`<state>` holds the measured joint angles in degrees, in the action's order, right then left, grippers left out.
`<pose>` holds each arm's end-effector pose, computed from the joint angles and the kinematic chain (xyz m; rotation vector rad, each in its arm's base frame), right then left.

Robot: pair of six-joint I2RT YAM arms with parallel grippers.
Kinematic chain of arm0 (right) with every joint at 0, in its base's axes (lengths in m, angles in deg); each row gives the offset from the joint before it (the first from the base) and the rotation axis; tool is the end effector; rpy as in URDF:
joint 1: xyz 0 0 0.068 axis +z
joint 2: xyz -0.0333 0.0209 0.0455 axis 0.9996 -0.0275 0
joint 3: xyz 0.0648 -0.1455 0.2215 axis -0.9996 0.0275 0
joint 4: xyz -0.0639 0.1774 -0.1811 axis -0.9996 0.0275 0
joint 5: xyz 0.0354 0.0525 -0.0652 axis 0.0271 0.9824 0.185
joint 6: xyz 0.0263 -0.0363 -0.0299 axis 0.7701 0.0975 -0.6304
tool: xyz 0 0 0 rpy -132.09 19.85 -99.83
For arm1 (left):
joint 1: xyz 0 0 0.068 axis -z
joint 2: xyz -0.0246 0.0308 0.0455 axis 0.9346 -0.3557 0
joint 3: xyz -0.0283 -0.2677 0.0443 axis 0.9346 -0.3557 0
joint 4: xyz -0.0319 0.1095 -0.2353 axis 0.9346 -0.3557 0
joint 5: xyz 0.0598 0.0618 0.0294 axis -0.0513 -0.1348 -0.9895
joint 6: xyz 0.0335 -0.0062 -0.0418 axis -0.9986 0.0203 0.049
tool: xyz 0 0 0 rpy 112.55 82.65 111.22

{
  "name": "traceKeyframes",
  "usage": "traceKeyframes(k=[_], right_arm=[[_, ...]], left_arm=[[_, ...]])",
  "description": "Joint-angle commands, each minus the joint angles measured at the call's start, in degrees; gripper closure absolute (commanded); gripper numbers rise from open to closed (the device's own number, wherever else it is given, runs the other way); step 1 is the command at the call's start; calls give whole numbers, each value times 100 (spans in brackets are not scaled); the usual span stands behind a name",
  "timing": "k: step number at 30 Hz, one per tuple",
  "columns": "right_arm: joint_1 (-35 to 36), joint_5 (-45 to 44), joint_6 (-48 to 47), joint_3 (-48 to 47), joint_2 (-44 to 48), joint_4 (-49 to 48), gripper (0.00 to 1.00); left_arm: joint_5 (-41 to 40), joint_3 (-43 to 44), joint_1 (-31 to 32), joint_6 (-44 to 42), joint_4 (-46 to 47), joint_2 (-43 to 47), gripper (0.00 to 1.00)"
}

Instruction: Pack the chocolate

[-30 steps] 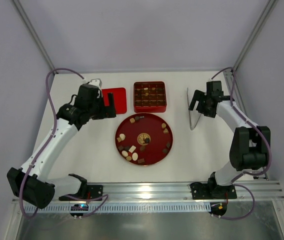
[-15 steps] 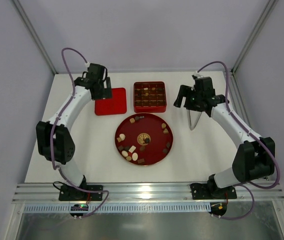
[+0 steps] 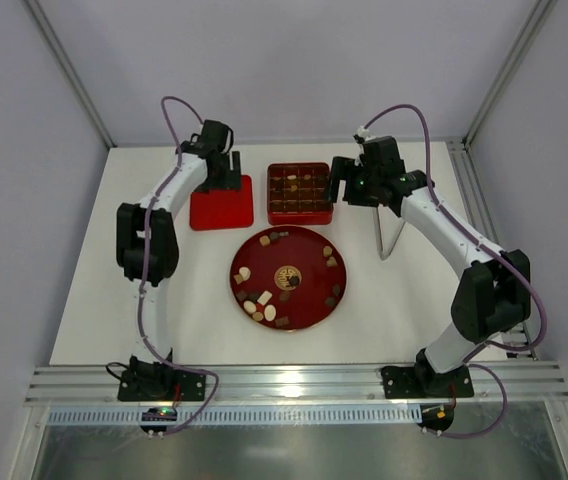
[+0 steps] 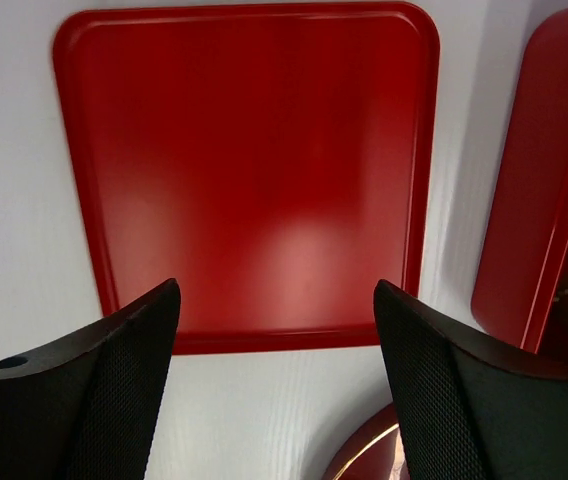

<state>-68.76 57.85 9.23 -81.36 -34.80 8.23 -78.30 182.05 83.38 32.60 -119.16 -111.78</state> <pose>0.3403 0.1266 0.3087 -0.0371 2.3347 0.5211 0.4560 -0.1103 0.2532 -0.1379 2.5500 -0.0335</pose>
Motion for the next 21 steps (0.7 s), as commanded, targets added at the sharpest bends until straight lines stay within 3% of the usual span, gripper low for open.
traceKeyframes(k=[1, 10, 13, 21], right_arm=[[82, 104, 59, -370, -54, -6, 16], [117, 95, 15, -449, -256, -41, 18], [152, 131, 6, -580, -353, -15, 18], [494, 218, -64, -1459, -1098, 240, 19]], left_arm=[[289, 296, 178, 142, 256, -466, 24], [175, 717, 266, 362, 573, -968, 34], [-393, 1139, 248, 257, 126, -1153, 34], [-677, 113, -490, 337, 238, -364, 32]])
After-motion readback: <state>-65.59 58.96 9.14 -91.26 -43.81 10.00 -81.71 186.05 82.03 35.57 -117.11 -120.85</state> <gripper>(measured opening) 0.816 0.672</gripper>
